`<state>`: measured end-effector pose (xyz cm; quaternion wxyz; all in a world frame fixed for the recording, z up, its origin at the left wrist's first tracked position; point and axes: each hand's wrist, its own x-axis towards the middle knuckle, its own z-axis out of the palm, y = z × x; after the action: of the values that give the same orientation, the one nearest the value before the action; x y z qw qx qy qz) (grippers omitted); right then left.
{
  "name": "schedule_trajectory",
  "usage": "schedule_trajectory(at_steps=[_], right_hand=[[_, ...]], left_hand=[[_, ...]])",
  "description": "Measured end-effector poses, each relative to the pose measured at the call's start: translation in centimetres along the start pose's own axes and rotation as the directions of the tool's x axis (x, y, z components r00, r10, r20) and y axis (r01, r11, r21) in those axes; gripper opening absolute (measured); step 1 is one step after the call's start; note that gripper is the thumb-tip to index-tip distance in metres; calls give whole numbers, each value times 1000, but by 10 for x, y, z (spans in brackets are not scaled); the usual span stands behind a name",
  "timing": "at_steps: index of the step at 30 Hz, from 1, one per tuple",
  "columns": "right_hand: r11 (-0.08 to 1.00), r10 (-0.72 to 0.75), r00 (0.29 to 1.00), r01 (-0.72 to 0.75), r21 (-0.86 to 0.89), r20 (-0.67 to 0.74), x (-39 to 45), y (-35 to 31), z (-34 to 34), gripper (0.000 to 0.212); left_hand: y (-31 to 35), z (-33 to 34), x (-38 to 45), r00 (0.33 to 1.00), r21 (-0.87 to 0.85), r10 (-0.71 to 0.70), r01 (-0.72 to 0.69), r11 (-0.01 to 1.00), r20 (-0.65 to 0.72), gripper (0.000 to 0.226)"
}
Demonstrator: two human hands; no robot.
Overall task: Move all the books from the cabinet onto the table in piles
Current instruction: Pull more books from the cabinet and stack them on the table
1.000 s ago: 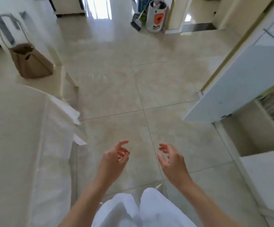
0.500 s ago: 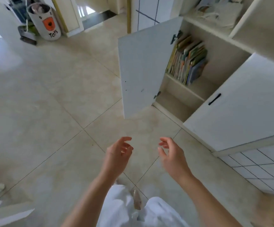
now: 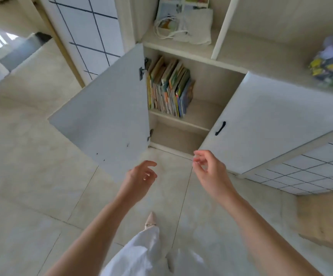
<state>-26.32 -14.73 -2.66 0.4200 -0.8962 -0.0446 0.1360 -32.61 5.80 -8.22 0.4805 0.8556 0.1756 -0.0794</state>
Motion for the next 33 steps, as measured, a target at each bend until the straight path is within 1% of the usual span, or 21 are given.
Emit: schedule_trajectory(at_steps=[4, 8, 11, 14, 16, 19, 22, 25, 27, 30, 33], right_hand=[[1000, 25, 997, -23, 20, -68, 60, -15, -20, 26], [998, 66, 995, -64, 24, -80, 113, -16, -35, 26], [991, 131, 990, -130, 25, -45, 159, -7, -40, 27], [987, 157, 987, -156, 26, -21, 210, 7, -37, 28], [987, 161, 987, -161, 23, 7, 242, 17, -32, 29], [984, 177, 982, -179, 13, 71, 286, 32, -22, 32], [980, 190, 975, -196, 38, 116, 327, 47, -6, 32], [968, 235, 962, -245, 60, 137, 369, 57, 15, 33], [955, 279, 950, -290, 66, 137, 396, 59, 30, 37], [915, 368, 922, -382, 128, 123, 432, 57, 52, 49], [854, 457, 871, -486, 187, 180, 463, 52, 66, 65]], left_hand=[[20, -1, 76, 996, 43, 45, -48, 998, 80, 29], [36, 8, 137, 989, 59, 65, -73, 996, 133, 28], [38, 23, 179, 988, 58, 21, -30, 998, 151, 31], [32, 39, 221, 987, 41, -58, 53, 998, 151, 36], [29, 48, 252, 990, -11, -84, 86, 996, 112, 36], [27, 57, 298, 996, -94, -89, 88, 992, -5, 36], [22, 67, 341, 991, -176, -100, 84, 981, -83, 39], [15, 79, 379, 988, -218, -57, 24, 976, -145, 45], [9, 89, 401, 979, -225, -9, -38, 974, -204, 48], [-2, 106, 426, 966, -220, 66, -123, 968, -249, 50], [-9, 119, 440, 961, -230, 136, -193, 954, -242, 53]])
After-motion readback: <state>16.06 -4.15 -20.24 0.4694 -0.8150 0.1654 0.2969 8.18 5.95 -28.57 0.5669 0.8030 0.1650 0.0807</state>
